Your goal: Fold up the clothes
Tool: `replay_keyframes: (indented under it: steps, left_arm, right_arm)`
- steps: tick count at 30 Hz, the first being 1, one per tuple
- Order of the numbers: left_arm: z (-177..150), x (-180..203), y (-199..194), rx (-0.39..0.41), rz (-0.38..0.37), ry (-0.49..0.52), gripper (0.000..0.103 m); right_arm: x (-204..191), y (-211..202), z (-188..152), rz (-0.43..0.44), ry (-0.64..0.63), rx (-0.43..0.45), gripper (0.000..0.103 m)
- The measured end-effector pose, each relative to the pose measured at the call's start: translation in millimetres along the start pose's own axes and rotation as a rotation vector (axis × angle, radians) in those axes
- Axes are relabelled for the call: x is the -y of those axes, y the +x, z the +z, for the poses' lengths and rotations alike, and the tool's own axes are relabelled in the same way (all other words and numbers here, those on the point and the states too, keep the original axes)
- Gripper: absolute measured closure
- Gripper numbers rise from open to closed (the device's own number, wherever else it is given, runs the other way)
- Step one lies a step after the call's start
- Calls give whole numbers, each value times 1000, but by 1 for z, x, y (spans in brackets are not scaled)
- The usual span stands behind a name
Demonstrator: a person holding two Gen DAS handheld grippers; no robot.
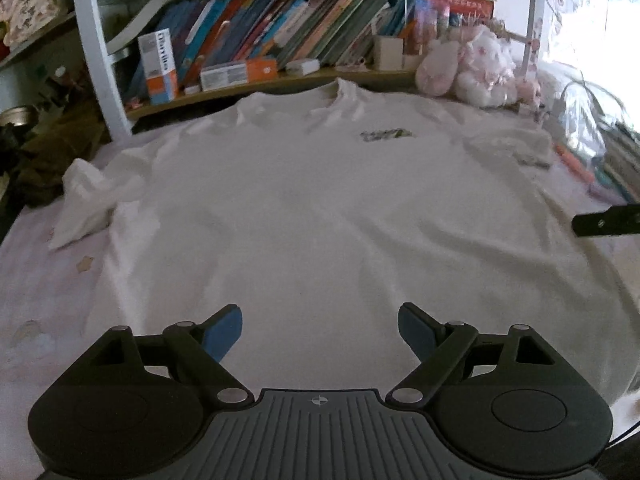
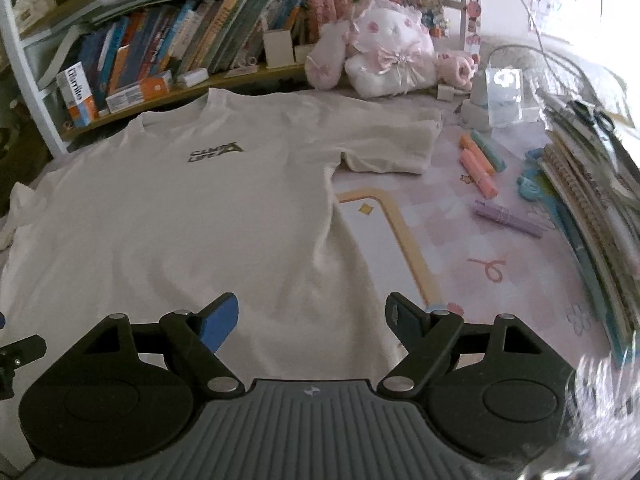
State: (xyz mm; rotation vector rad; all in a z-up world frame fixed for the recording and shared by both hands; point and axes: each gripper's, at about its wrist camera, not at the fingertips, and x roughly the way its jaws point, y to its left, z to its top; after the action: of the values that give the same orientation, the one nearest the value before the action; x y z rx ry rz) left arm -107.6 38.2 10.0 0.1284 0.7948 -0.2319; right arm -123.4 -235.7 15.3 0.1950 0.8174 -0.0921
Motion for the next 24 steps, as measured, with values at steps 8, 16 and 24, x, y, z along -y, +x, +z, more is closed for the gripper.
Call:
replay_keyframes:
  steps: [8,16,24]
  left_arm:
    - [11,27,3,-15,79,-37,15]
    - [15,52,11,-56,129,-6,15]
    - [21,55,24,-74,152,-82,15]
  right_arm:
    - [40,32,30,76,52,-8,24]
    - [74,63,68,97,91,5,26]
    - [100,99,99,99,138,-16,27]
